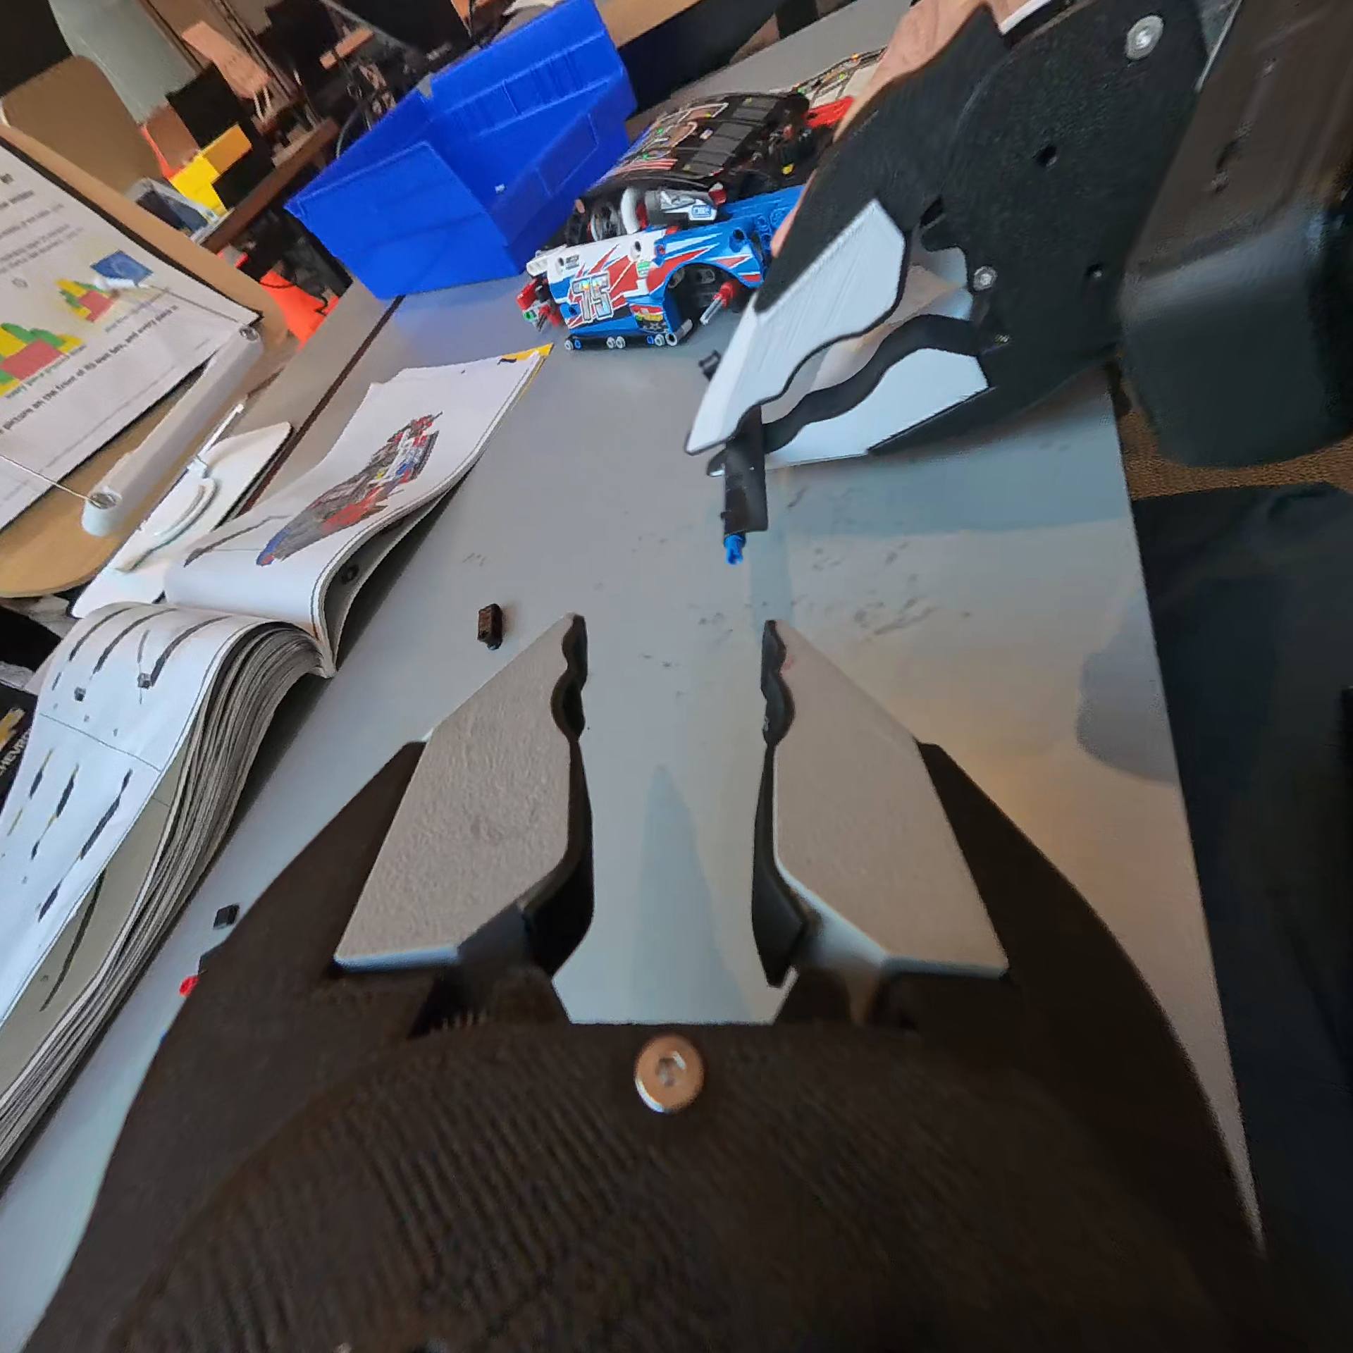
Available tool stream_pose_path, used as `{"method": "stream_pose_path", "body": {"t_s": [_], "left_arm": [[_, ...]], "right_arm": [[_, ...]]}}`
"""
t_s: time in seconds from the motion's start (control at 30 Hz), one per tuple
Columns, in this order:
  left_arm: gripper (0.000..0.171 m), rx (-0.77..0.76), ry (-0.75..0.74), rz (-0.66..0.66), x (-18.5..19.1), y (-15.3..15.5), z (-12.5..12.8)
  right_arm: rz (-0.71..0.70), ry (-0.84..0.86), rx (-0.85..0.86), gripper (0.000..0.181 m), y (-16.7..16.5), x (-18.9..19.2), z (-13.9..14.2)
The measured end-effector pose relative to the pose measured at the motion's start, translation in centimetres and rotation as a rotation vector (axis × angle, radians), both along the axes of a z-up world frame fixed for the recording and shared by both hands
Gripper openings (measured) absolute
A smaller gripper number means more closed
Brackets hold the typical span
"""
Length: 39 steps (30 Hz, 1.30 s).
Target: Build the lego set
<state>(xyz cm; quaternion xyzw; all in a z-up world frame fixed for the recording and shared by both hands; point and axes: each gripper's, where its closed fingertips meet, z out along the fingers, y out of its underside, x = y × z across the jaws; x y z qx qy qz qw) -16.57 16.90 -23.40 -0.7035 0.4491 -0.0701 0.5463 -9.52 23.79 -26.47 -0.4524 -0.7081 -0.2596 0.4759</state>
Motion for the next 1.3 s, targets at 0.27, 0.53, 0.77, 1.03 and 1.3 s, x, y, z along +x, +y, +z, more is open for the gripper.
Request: {"method": "stream_pose_path", "body": {"t_s": [0.27, 0.53, 0.77, 1.03, 1.3], "left_arm": [[0.044, -0.023, 0.017, 0.053, -0.6, 0.5, -0.4], [0.043, -0.085, 0.007, 0.15, -2.0, 1.3, -0.5], [0.043, -0.122, -0.046, 0.194, -3.3, 1.9, 0.3], [0.044, -0.119, -0.04, 0.203, -3.8, 1.7, 1.9], [0.046, -0.295, -0.108, 0.133, -2.0, 1.1, 0.9]], "right_arm": [[-0.028, -0.09, -0.025, 0.01, 0.1, 0.7, -1.1], [-0.017, -0.081, -0.032, 0.019, 0.2, 1.1, -0.7], [0.06, -0.08, -0.05, 0.021, -1.5, 2.2, -0.3], [0.003, 0.142, -0.165, 0.014, -0.6, 4.7, 2.1], [0.061, 0.191, -0.456, 0.028, -1.8, 1.3, -0.2]]}}
